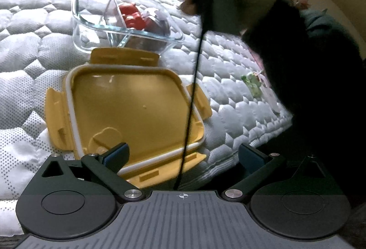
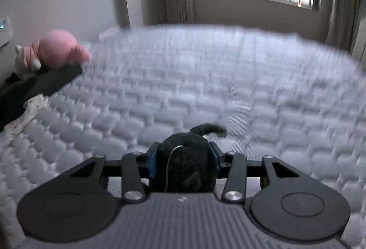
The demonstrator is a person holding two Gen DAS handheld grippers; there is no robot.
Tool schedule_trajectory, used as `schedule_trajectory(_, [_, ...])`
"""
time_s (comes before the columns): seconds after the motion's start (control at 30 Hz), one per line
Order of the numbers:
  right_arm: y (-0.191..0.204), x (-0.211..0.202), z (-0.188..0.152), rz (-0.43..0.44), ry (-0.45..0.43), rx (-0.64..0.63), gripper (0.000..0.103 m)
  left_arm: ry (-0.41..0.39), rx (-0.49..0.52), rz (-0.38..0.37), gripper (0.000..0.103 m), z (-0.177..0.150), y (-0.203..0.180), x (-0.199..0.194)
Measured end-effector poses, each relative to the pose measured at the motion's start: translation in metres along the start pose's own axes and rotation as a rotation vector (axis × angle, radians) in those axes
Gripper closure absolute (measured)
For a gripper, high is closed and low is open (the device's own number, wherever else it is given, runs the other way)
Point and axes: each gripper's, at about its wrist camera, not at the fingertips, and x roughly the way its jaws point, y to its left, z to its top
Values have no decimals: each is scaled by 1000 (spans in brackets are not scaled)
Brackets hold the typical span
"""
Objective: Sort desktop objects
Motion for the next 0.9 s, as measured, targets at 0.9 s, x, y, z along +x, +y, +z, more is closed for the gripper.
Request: schedule_trajectory(0.9, [-36,-24,35,84,216,213,31,10,20,1,0,1,-1,5])
